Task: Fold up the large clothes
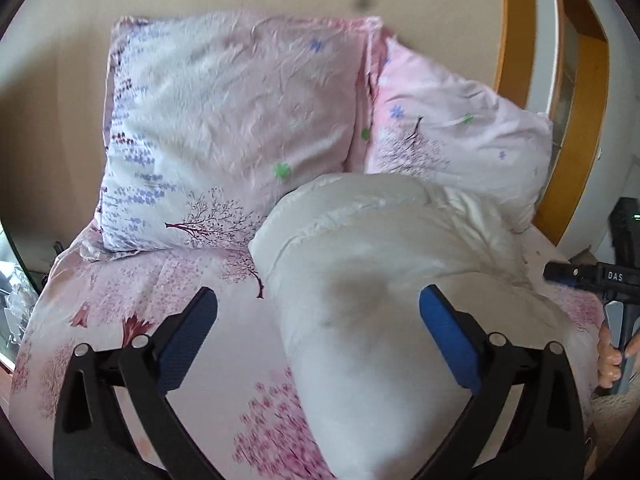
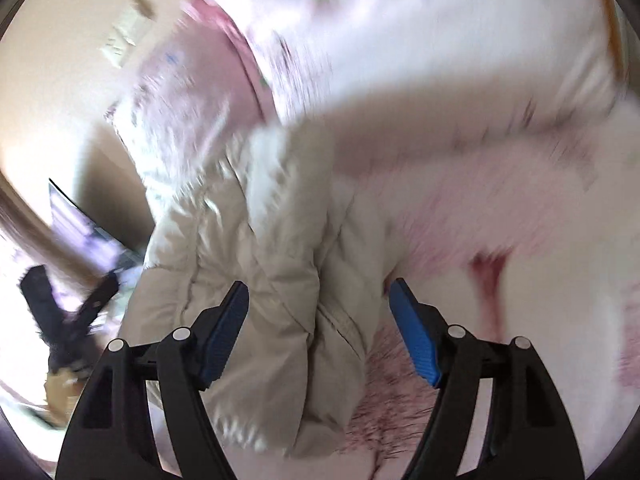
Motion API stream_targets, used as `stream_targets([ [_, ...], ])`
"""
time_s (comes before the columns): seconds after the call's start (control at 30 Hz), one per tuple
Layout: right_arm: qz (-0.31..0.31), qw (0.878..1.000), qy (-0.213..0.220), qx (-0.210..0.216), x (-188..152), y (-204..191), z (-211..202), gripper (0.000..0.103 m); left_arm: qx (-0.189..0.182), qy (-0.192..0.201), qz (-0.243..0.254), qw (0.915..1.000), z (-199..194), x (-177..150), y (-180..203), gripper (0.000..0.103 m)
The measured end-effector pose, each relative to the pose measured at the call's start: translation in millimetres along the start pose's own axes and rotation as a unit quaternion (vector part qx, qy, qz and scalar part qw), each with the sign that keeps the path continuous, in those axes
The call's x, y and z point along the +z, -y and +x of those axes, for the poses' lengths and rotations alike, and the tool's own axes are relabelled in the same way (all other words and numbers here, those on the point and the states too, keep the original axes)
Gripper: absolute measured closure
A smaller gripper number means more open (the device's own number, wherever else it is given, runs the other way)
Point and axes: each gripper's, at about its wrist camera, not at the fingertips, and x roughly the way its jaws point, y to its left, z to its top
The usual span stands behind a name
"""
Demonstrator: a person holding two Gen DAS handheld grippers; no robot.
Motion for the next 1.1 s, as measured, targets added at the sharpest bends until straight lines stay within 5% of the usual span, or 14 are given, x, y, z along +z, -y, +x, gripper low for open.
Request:
stream_targets([
  [0.1, -0.077, 0.996, 0.046, -0.002, -21, -37, -25, 0.042, -0.014, 0.004, -0.001, 0.9999, -12, -1, 19, 0.002],
  [0.23, -0.121, 0.992, 0.024, -0.006, -22, -77, 9, 0.064, -0.009, -0.007, 0.025, 0.9996, -15, -12, 45, 0.002],
  [0.43, -0.1, 0.993, -0.055, -0.043, -44, -59, 48, 0.066, -0.01, -0.07, 0.078, 0.9945, 11, -40, 81, 0.002],
  [0.67, -0.083, 0.993, -0.072, -0.05, -65, -46, 53, 0.066, 0.025, -0.083, 0.123, 0.9887, 25, -61, 101, 0.002],
  [0.77, -0.095, 0.991, -0.078, -0.06, -52, -55, 51, 0.066, 0.031, -0.079, 0.122, 0.9888, 27, -66, 99, 0.002],
  [0.9, -0.088, 0.995, -0.012, -0.051, -2, -63, 33, 0.066, 0.022, -0.081, 0.108, 0.9905, 27, -63, 93, 0.002],
  [1.1, -0.086, 0.993, -0.01, -0.076, 64, -70, 72, 0.066, 0.024, -0.077, 0.106, 0.9911, 27, -64, 93, 0.002],
])
